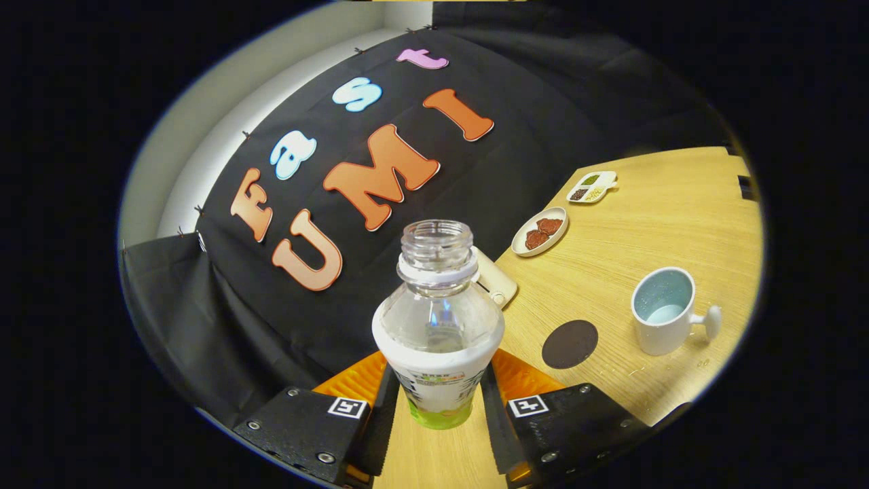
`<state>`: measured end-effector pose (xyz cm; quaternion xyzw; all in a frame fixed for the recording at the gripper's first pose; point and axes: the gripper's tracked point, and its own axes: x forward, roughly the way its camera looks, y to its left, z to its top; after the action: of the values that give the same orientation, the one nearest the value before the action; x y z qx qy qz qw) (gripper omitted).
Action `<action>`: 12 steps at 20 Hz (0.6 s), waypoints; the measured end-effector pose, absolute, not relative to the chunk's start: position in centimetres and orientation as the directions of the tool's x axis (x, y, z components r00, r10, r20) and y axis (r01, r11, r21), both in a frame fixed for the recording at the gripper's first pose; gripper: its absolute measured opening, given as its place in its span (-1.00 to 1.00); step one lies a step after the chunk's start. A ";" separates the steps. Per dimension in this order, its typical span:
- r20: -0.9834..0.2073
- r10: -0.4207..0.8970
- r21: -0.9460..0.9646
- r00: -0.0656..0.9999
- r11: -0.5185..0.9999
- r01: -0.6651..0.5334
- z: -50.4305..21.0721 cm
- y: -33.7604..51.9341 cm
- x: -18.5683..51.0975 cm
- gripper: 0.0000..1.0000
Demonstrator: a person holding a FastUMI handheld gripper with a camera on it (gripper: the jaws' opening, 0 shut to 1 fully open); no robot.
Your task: Take the bottle from table, then pour the juice into the cup, finally place the bottle on the coaster
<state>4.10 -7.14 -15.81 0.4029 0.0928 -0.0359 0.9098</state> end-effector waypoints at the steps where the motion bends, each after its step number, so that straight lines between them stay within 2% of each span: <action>1: -0.190 0.011 0.744 0.982 0.654 0.137 -15.6 -7.3 4.2 0.22; 12: -0.151 0.020 0.916 0.988 0.377 0.133 -15.8 -9.2 5.1 0.22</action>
<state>5.09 -9.23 -15.77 0.5569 0.0684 -0.0341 0.8271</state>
